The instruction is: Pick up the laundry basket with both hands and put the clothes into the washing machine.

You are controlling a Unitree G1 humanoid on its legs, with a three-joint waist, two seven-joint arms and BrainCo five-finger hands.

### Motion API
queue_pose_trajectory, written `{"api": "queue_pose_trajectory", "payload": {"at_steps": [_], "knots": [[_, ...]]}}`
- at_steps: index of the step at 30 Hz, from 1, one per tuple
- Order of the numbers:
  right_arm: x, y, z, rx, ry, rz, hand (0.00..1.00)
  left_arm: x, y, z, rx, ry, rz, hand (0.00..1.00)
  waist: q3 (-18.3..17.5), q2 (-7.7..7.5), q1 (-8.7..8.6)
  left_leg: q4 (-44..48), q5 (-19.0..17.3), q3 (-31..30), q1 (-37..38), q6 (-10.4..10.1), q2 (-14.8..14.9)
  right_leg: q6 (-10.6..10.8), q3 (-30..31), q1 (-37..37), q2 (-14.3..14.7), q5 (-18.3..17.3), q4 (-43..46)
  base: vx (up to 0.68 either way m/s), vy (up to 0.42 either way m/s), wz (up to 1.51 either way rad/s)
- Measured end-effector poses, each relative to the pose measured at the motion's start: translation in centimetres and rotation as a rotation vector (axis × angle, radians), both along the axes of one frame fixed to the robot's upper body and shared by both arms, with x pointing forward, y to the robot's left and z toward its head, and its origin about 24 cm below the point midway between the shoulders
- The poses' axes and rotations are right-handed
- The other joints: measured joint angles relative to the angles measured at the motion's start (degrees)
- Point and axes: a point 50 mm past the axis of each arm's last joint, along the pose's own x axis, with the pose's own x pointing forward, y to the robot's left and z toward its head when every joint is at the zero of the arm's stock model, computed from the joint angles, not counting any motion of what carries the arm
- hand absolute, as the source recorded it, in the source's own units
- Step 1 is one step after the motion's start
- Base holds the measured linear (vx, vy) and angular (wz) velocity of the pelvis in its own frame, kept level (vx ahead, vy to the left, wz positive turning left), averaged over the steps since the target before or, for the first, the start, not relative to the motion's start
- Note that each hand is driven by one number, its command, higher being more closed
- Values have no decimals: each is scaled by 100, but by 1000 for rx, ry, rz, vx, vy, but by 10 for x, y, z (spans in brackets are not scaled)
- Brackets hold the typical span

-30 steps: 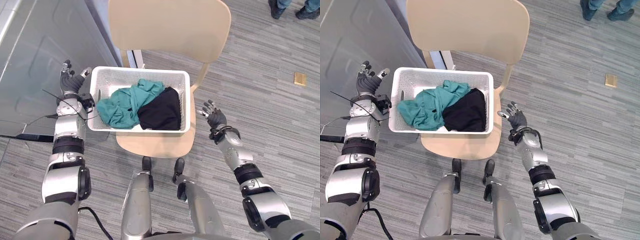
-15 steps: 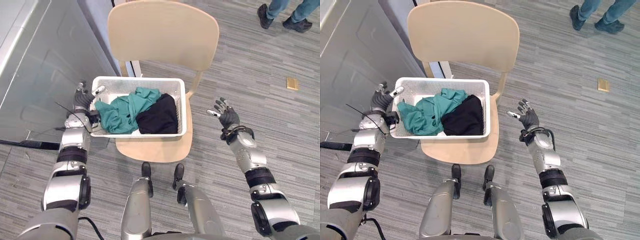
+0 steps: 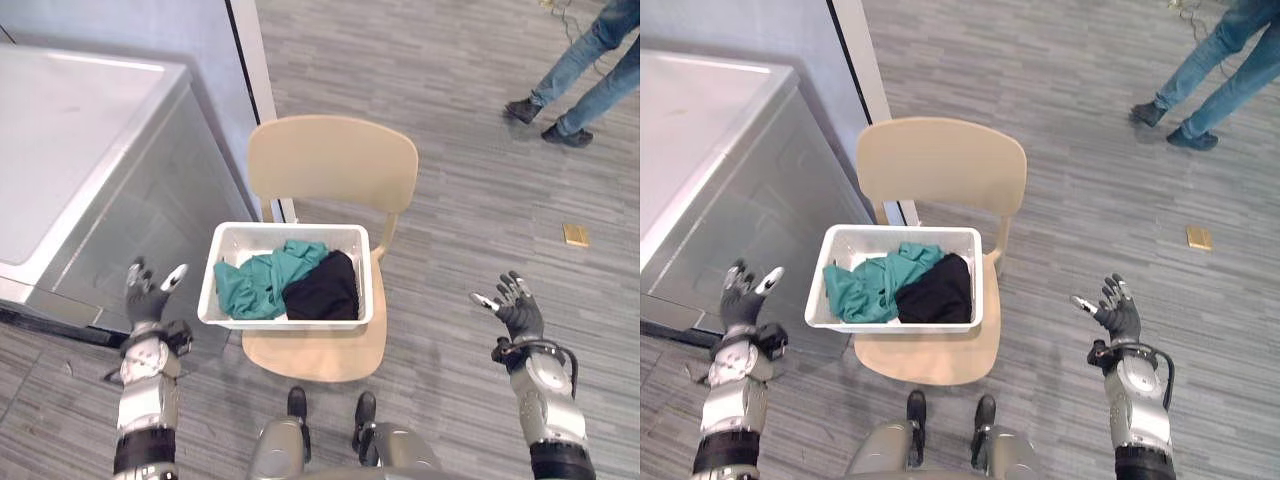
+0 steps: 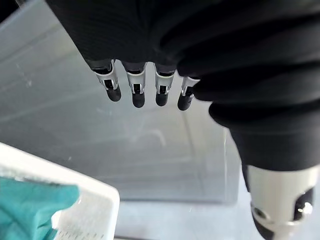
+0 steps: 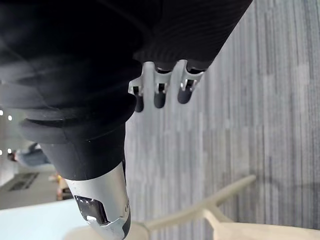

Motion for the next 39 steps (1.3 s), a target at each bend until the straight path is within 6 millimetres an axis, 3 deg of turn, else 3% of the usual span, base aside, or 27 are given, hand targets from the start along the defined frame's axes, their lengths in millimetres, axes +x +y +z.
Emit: {"api": "queue_pose_trajectory", "payload": {"at_steps": [3, 6, 8, 11, 15, 18, 21, 23, 27, 34, 39], "knots": [[-7, 14, 1, -7, -15, 12, 0, -37, -4, -23, -71, 57, 128, 0, -329, 82, 19, -103, -8, -14, 221, 5, -21, 8, -25, 255, -2, -2, -148, 61, 27, 7], [-3, 28, 5, -71, -16, 71, 0, -63, -12, -43, -132, 130, 186, 0, -507, 95, 24, -119, -25, -15, 382, 18, -28, 29, -60, 463, -2, -6, -242, 1, 13, 6], [0, 37, 6, -110, -13, 112, 0, -73, -18, -55, -168, 173, 211, 0, -608, 88, 24, -138, -29, -52, 413, 23, -32, 57, -93, 544, 0, -12, -319, -41, -2, 10], [2, 47, 4, -168, 7, 161, 0, -91, -33, -92, -260, 331, 214, 0, -779, 89, 28, -246, -18, -179, 462, 17, -67, 135, -161, 615, -10, -14, -406, -16, 1, 13], [0, 63, -20, -145, 99, 215, 0, -130, -62, -148, -408, 629, 192, 0, -911, 44, 13, -411, 41, -230, 566, -4, -97, 168, -176, 702, -11, 8, -507, 13, 1, 5], [-15, 70, -62, -93, 280, 246, 0, -157, -91, -174, -515, 822, 114, 0, -950, -12, 5, -603, 121, -331, 616, -17, -147, 186, -199, 714, -13, 22, -616, 42, 4, 11], [-46, 77, -109, -13, 504, 242, 0, -171, -90, -181, -539, 905, 90, 0, -927, 30, 3, -652, 174, -336, 761, 8, -164, 118, -182, 855, -11, 69, -641, 104, 6, -2], [-83, 74, -142, 54, 708, 193, 0, -175, -91, -185, -548, 954, 69, 0, -902, 100, -8, -717, 172, -335, 930, 8, -181, 120, -173, 1016, -11, 68, -722, 68, 16, -3], [-144, 65, -171, 184, 954, 47, 0, -168, -92, -186, -523, 976, 1, 0, -857, 136, -30, -728, 170, -334, 1021, 9, -177, 121, -151, 1099, -2, 67, -718, 4, 5, -3], [-180, 45, -176, 329, 999, -208, 0, -175, -94, -188, -533, 1009, -37, 0, -787, 178, -187, -881, 151, -280, 1258, -24, -176, 186, -52, 1191, -3, 26, -705, -69, 11, -6], [-211, 47, -179, 398, 1061, -307, 0, -184, -95, -189, -569, 1006, 16, 0, -759, 210, -200, -1000, 135, -181, 1264, -16, -161, 160, 44, 1049, -2, -70, -513, -37, 0, -13]]}}
